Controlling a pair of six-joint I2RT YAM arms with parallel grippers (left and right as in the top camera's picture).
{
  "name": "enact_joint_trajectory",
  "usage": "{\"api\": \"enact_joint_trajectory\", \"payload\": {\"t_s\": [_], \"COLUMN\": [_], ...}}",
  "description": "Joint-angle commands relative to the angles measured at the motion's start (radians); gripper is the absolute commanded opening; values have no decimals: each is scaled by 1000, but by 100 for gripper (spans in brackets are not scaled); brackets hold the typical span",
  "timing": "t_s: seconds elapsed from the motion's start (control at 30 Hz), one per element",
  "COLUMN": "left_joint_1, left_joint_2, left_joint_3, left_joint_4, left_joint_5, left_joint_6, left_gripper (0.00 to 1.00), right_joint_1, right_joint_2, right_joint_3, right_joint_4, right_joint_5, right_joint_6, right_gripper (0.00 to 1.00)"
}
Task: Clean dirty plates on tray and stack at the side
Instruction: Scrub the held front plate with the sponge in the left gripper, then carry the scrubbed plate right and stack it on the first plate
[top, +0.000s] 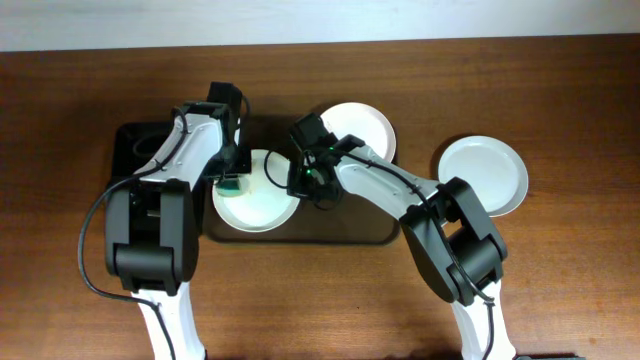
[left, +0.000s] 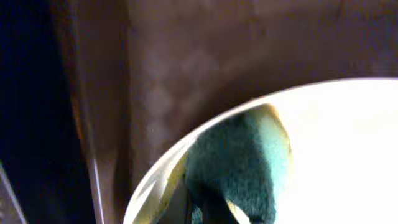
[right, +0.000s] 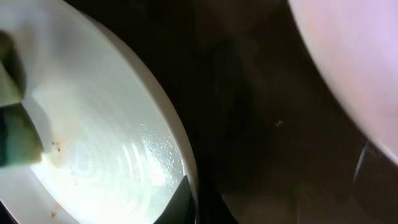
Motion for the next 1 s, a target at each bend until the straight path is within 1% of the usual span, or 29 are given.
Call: {"api": "enact_joint_trajectory", "payload": {"t_s": [0.0,0.1,0.13,0.2,0.23,0.33,0.4,0.43,0.5,0.57,0.6,0.63,0.7,0.73,0.77,0.83,0.87,0.97], "left_joint_1": [11,11,11,14,29,99,154,167,171,170,170,170,169,170,170,169,169,169], "left_joint_2": [8,8,8,7,7,7,7,7,7,7,7,7,7,7,7,7,7,7], "left_joint_3": [-16,-16,-16,-14,14,166,260,266,266,266,266,266,266,266,266,266,266,266], "left_joint_4": [-42,18,29,56,58,28,24,24,14,6,0,-3,-7,-7,-7,-7,-8,-23], "left_joint_5": [332,512,523,522,499,497,497,499,499,496,481,458,455,455,454,455,454,409], "left_joint_6": [206,220,211,191,154,68,-25,-44,-43,-43,-43,-43,-43,-43,-43,-43,-43,-43], "left_gripper": [1,1,1,1,0,0,1,0,0,0,0,1,0,0,1,1,0,0], "right_joint_1": [2,2,2,2,2,2,2,0,-23,-47,-58,-58,-58,-48,-27,18,84,190], "right_joint_2": [23,23,23,23,23,23,22,19,-32,-114,-196,-272,-423,-498,-536,-550,-539,-486], "right_joint_3": [-10,-10,-10,-10,-10,-10,-9,-9,-3,-3,-3,-3,-3,-3,-3,-3,-5,-8], "right_joint_4": [-6,-6,-6,-6,-6,-6,-6,-6,-49,-88,-129,-180,-267,-303,-332,-358,-364,-364], "right_joint_5": [13,13,13,10,4,-2,-7,-30,-53,-53,-26,67,278,418,572,774,949,1220], "right_joint_6": [-1,-1,-1,-1,-8,-8,-8,-28,-92,-158,-216,-219,-259,-313,-320,-320,-320,-320], "right_gripper": [4,4,4,4,4,4,4,4,4,4,4,4,4,4,4,4,4,4]}}
